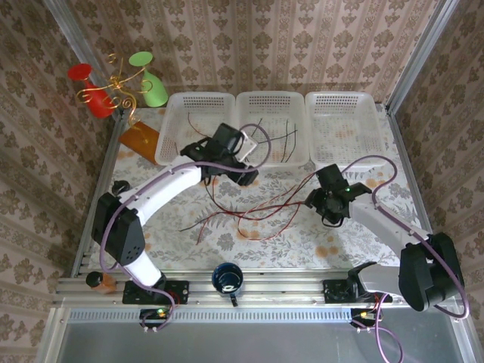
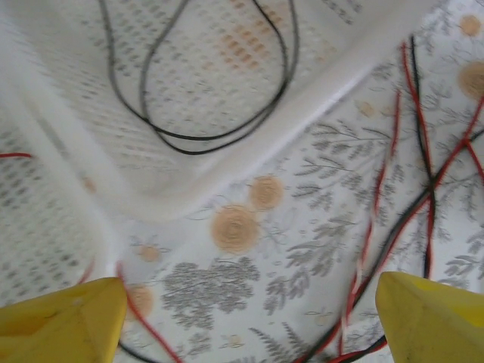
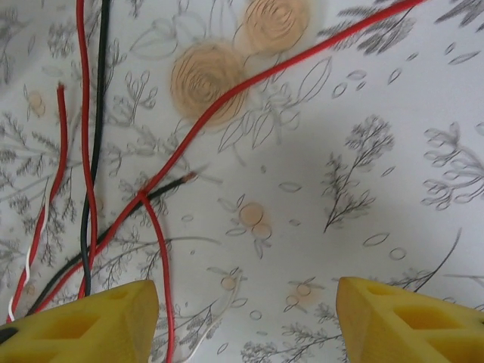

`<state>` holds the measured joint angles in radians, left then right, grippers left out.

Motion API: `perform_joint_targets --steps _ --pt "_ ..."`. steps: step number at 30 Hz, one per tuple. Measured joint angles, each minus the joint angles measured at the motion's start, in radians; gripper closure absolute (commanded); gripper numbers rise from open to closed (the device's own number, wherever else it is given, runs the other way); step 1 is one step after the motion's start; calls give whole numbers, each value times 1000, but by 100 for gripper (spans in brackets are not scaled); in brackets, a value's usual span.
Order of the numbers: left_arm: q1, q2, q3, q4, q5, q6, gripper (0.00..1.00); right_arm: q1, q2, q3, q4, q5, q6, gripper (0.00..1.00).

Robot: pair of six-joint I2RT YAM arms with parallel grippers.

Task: Untangle the cables
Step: Untie the cable.

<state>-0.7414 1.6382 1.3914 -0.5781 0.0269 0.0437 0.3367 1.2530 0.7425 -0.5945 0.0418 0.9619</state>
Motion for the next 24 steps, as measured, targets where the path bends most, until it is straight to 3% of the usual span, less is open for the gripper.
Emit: perform_joint_targets --steps 5,24 --pt "-73 -10 -92 78 17 -50 16 53 41 0 24 3 8 60" --pt "-82 -106 -216 185 23 -114 17 208 346 151 39 35 -76 69"
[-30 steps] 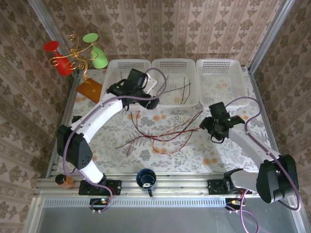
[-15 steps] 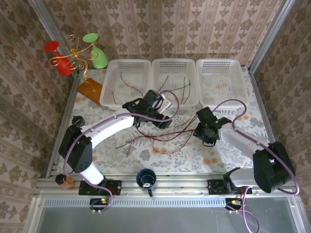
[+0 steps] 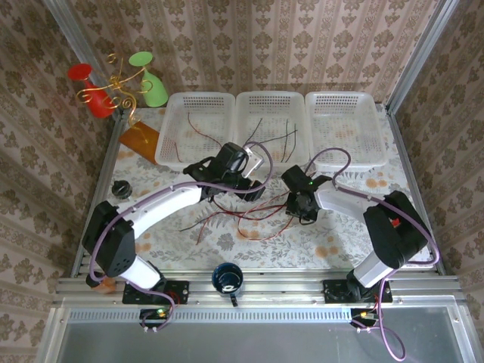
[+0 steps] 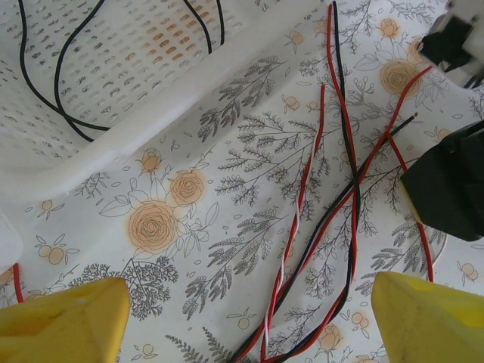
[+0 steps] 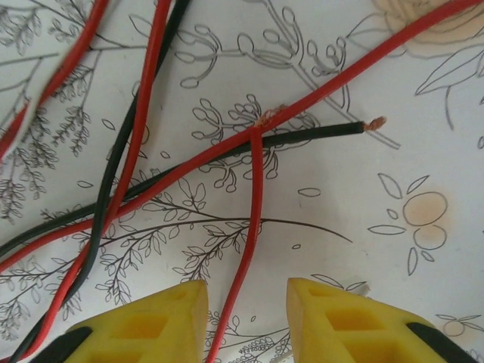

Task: Untangle the cables
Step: Untie the cable.

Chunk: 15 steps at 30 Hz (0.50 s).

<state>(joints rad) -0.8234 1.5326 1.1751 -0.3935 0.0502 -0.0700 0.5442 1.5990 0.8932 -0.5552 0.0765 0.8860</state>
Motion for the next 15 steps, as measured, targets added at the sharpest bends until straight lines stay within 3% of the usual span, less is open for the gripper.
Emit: perform_joint_targets --steps 7,15 --pt "0 -23 -46 16 -10 -23 18 13 38 10 11 34 5 73" --pt "-8 -23 -50 40 -13 -28 18 13 58 19 15 52 11 86"
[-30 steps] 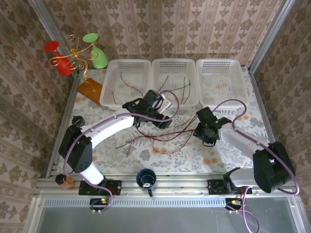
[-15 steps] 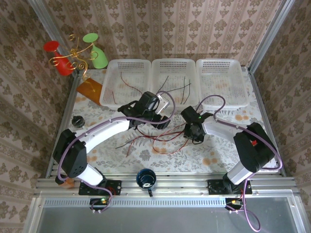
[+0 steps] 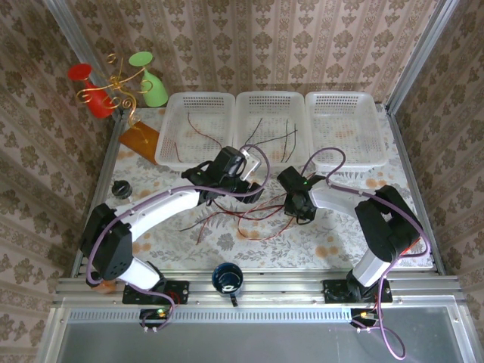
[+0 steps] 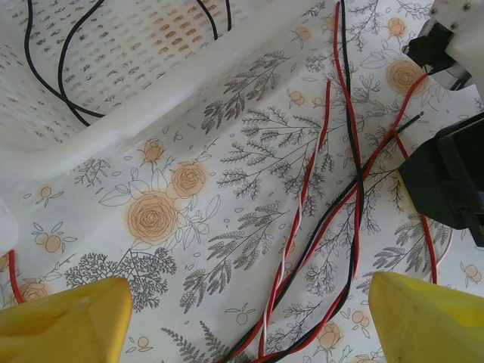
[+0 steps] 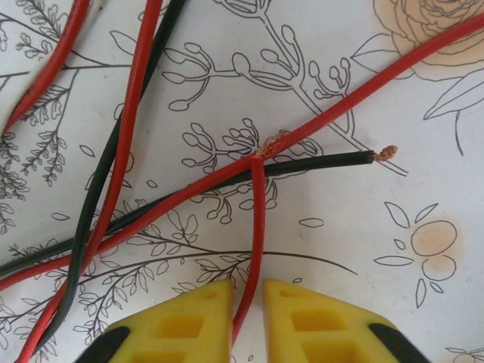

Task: Untangle the cables
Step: Untie the cable.

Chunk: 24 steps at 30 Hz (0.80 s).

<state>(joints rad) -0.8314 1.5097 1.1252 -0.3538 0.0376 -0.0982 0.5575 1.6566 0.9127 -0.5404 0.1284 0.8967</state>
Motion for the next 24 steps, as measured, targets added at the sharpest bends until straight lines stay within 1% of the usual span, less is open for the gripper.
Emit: perform_joint_targets --steps 3,4,9,12,20,24 --pt "-13 0 0 9 0 0 18 0 2 1 -5 5 0 99" --pt "-16 0 -2 14 0 0 18 0 2 2 -8 8 1 100" --pt "-31 0 -6 43 16 0 19 0 -43 -40 36 15 24 100" --pt "-33 0 -6 64 40 -2 20 0 -138 -85 63 17 24 100" --pt "-64 24 -1 116 115 -27 23 -18 -494 -121 116 20 -1 100" --pt "-73 41 2 143 151 -42 28 -56 -589 -126 152 -6 -13 100"
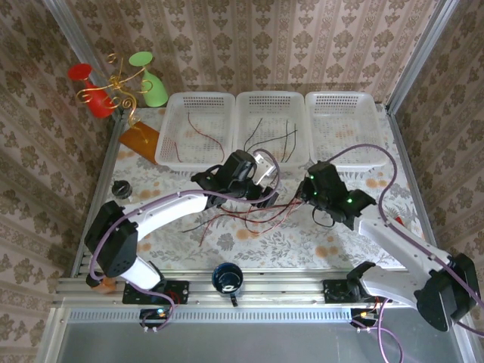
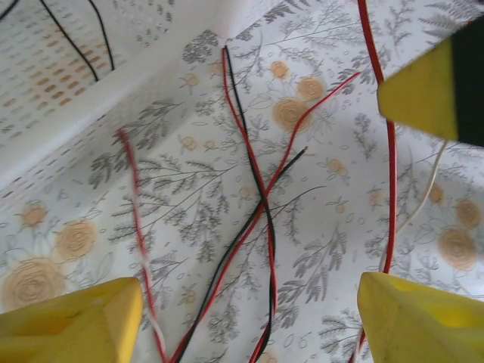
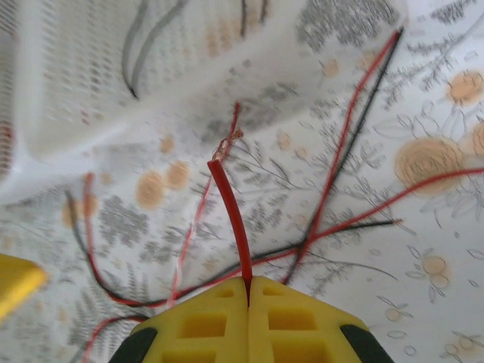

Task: Untangle the cables
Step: Untie the cable.

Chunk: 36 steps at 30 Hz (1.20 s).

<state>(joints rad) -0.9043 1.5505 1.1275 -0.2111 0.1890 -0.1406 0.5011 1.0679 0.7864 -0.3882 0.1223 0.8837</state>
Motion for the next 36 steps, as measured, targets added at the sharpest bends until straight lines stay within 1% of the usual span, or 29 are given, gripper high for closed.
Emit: perform_joint_targets --steps 4,11,14,19,26,29,31,32,34,36 --pt "-7 26 6 51 51 -28 34 -41 -38 -4 53 -64 -20 100" --pt "-11 66 5 221 143 -112 54 -92 -39 -4 72 -168 -25 100" --pt "-11 87 5 308 195 -144 59 -100 -39 -4 78 -209 -25 100" --pt "-13 121 5 381 251 -169 59 -115 -39 -4 103 -266 -24 100" --pt "-18 128 5 384 278 -171 59 -126 -30 0 108 -313 -24 100" --pt "-18 133 5 386 281 -174 61 -126 -19 0 119 -333 -23 100" --pt "-18 143 3 396 283 -178 65 -126 -16 0 122 -343 -21 100" --pt "-18 149 2 402 283 -182 64 -127 -16 0 124 -348 -21 100" --pt "-18 157 -1 407 283 -187 53 -128 -16 3 123 -357 -21 100" --pt "-18 163 -2 407 281 -192 48 -131 -16 11 123 -364 -21 100"
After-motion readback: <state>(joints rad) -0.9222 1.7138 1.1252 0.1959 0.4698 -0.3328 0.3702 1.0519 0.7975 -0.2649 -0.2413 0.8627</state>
